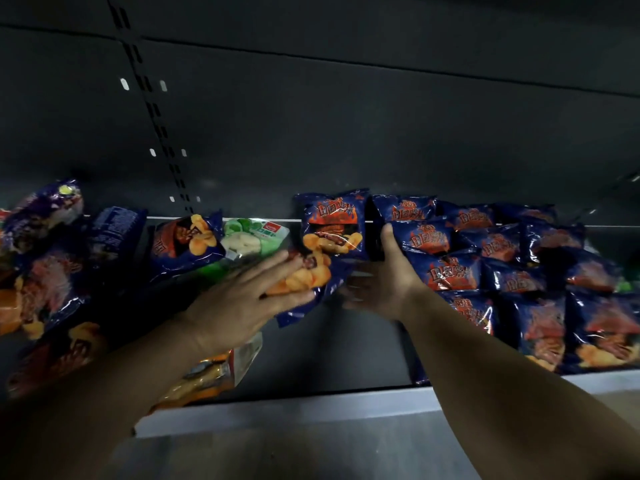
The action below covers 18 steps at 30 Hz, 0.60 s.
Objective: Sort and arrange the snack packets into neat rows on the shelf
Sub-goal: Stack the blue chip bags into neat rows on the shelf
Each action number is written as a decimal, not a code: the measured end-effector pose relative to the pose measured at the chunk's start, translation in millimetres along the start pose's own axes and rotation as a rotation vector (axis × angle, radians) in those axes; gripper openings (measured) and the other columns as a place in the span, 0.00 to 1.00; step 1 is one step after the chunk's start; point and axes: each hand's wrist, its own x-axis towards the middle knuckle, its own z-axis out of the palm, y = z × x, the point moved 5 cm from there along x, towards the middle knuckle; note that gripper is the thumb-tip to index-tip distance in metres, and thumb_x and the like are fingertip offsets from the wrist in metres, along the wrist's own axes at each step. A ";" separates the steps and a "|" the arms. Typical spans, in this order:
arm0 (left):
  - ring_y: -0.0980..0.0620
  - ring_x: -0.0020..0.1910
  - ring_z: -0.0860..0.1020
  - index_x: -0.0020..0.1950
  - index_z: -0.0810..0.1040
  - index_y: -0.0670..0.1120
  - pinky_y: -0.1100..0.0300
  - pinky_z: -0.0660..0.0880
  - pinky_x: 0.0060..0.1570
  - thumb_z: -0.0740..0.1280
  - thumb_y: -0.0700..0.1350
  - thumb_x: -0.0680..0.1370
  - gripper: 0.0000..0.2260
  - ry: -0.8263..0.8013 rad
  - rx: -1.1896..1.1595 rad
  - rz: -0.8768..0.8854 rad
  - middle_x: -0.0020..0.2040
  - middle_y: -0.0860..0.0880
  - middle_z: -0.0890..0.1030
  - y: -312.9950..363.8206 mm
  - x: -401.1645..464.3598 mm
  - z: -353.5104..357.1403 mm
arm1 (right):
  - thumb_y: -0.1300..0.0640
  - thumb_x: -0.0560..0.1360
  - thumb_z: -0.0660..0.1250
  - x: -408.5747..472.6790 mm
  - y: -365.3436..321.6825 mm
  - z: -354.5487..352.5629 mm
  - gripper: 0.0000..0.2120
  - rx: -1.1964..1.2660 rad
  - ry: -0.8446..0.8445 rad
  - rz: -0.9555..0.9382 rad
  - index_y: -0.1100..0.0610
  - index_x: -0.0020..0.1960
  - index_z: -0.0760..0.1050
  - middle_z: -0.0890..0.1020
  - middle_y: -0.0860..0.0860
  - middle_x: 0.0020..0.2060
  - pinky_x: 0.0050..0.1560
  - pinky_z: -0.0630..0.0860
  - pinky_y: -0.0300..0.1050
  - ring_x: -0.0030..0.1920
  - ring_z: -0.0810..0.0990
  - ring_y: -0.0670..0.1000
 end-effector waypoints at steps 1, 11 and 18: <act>0.49 0.77 0.50 0.75 0.57 0.62 0.38 0.71 0.60 0.70 0.35 0.69 0.41 -0.016 0.017 0.063 0.75 0.48 0.60 9.7 -2.5 0.3 | 0.24 0.66 0.56 -3.0 -1.0 -5.9 0.43 -0.016 -0.027 0.018 0.58 0.65 0.69 0.77 0.59 0.54 0.48 0.71 0.62 0.55 0.76 0.64; 0.45 0.73 0.60 0.72 0.62 0.58 0.44 0.62 0.68 0.56 0.42 0.76 0.24 0.006 0.118 0.286 0.73 0.46 0.62 53.5 -9.7 -8.6 | 0.46 0.69 0.70 -22.3 21.6 13.5 0.19 -0.725 -0.283 0.075 0.59 0.52 0.78 0.84 0.55 0.45 0.49 0.77 0.43 0.45 0.82 0.52; 0.43 0.73 0.62 0.77 0.51 0.56 0.42 0.64 0.69 0.72 0.38 0.66 0.46 -0.015 0.114 -0.166 0.75 0.43 0.59 14.9 -4.2 -15.6 | 0.55 0.69 0.75 -5.1 1.2 1.9 0.13 -0.432 -0.062 -0.217 0.56 0.52 0.78 0.84 0.56 0.43 0.56 0.77 0.52 0.45 0.83 0.56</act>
